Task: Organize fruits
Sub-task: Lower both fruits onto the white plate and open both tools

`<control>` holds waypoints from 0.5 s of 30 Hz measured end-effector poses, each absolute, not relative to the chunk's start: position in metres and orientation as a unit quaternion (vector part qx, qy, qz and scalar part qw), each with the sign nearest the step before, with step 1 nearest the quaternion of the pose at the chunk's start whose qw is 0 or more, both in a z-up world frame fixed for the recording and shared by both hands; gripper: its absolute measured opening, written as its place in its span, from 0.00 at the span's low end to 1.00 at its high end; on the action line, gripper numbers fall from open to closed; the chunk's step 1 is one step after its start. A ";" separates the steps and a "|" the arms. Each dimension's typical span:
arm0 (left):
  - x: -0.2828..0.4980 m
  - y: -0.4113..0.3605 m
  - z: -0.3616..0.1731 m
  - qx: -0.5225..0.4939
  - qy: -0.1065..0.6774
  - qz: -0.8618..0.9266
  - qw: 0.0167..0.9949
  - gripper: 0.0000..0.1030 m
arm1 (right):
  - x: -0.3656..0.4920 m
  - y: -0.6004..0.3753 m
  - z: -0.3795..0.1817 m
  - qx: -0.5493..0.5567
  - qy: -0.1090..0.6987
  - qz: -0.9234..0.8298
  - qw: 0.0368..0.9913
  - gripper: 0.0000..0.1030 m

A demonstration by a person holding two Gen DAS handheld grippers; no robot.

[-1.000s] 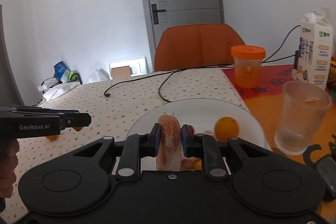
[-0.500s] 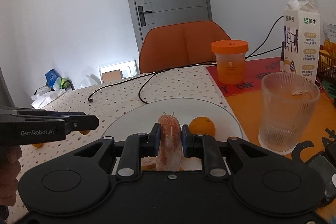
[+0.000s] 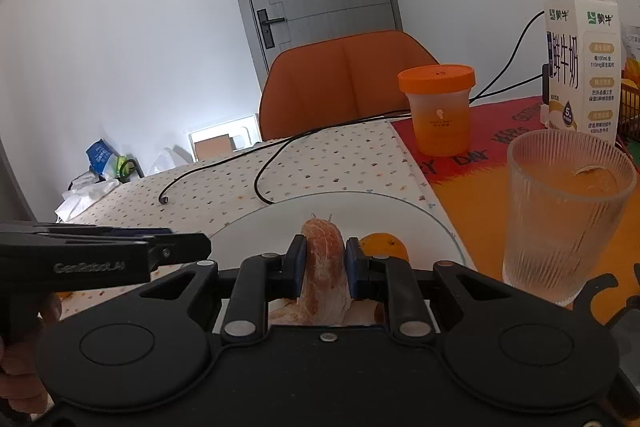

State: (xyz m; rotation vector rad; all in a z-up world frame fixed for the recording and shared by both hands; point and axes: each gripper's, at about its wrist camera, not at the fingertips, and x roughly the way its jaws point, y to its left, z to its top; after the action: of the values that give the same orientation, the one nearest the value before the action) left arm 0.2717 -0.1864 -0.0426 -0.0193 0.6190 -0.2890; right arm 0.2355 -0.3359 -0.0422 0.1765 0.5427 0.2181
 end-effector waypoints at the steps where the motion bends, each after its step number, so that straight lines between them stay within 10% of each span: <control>1: 0.271 -0.184 -0.042 -0.010 0.303 -0.140 0.943 0.53 | 0.237 -0.336 -0.043 0.088 0.268 0.108 0.953 0.19; 15: 0.254 -0.135 -0.042 -0.023 0.322 -0.086 0.942 0.88 | 0.249 -0.314 -0.034 0.086 0.260 0.131 0.953 0.25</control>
State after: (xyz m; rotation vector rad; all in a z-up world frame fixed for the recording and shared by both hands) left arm 0.2535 -0.1354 -0.0418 -0.0476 0.6570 -0.1754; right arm 0.2489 -0.3139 -0.0345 0.1742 0.5288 0.2671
